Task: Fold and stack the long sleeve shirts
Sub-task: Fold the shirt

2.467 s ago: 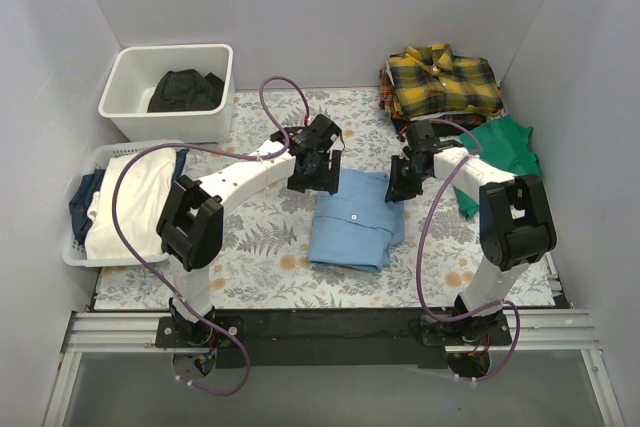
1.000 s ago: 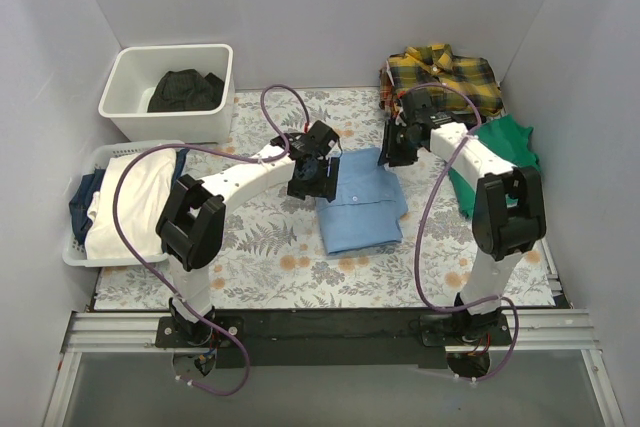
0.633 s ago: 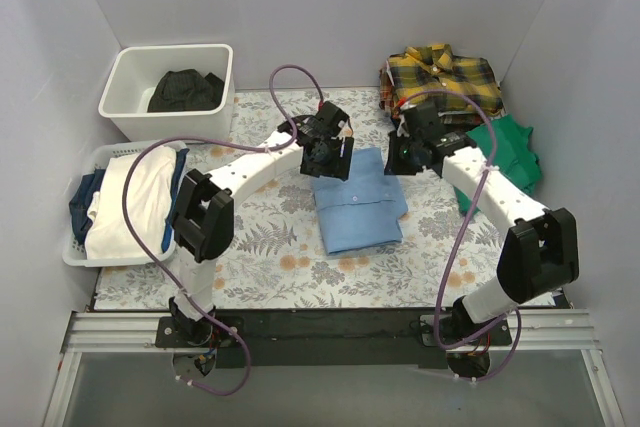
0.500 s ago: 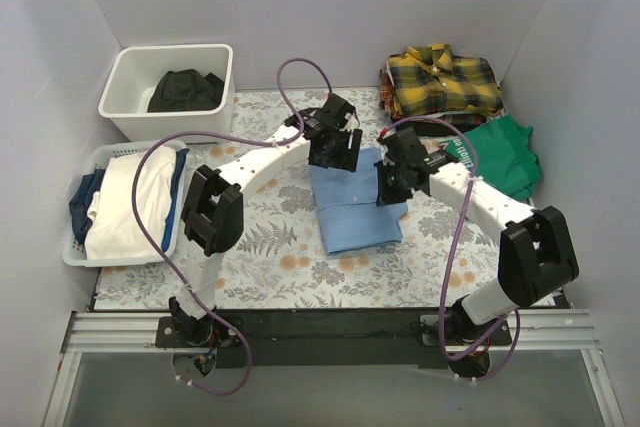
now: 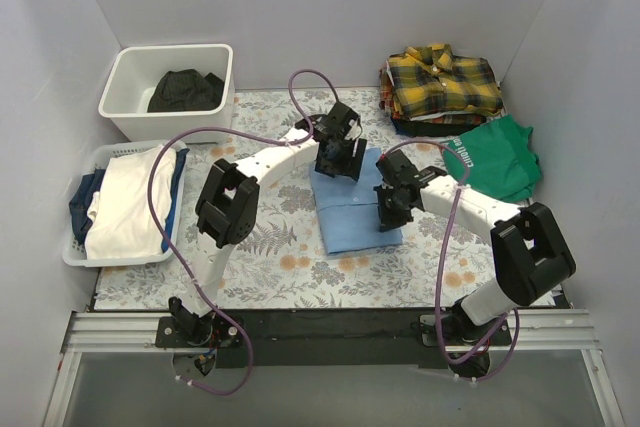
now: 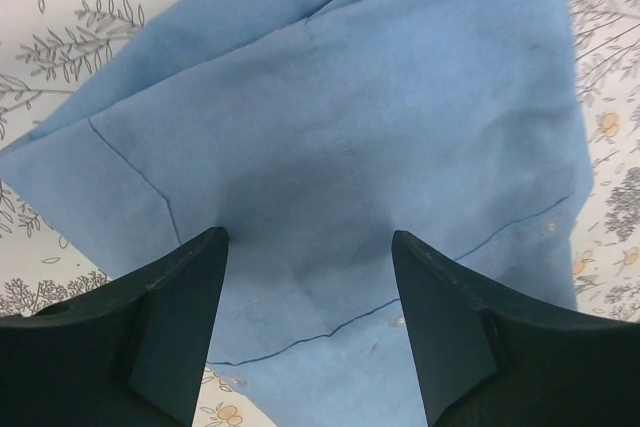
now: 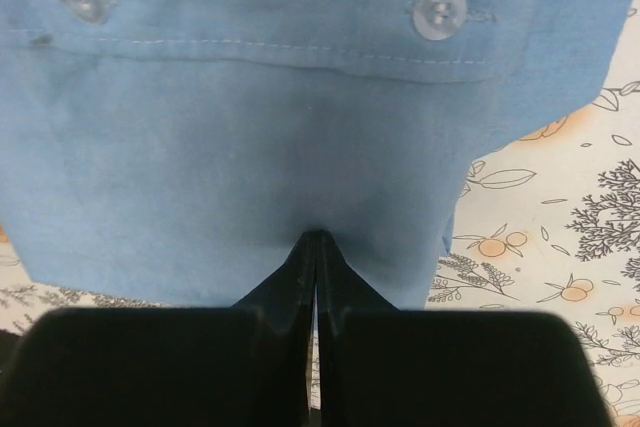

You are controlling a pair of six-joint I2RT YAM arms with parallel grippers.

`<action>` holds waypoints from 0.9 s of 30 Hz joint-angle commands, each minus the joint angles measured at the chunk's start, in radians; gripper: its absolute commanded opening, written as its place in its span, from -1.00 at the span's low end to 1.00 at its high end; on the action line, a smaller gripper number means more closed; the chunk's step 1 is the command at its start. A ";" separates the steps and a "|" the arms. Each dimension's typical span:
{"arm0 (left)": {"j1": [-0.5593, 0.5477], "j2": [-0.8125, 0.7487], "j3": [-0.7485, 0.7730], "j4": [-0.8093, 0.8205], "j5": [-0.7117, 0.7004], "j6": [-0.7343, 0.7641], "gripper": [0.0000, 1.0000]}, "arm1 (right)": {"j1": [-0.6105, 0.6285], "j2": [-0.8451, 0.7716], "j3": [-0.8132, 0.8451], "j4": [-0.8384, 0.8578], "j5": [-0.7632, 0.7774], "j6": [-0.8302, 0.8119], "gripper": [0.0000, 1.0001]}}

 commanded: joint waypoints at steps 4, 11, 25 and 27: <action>0.042 0.037 -0.090 0.021 -0.031 -0.029 0.31 | -0.053 0.048 -0.038 -0.008 0.069 0.042 -0.97; 0.059 0.086 -0.096 -0.017 -0.113 -0.037 0.29 | -0.114 0.167 0.075 0.016 0.062 -0.039 -0.97; 0.065 -0.205 -0.494 -0.062 -0.158 -0.136 0.29 | -0.149 0.514 0.492 -0.011 0.034 -0.134 -0.97; 0.065 -0.259 -0.541 -0.073 -0.156 -0.158 0.29 | -0.151 0.534 0.526 -0.018 0.020 -0.157 -0.97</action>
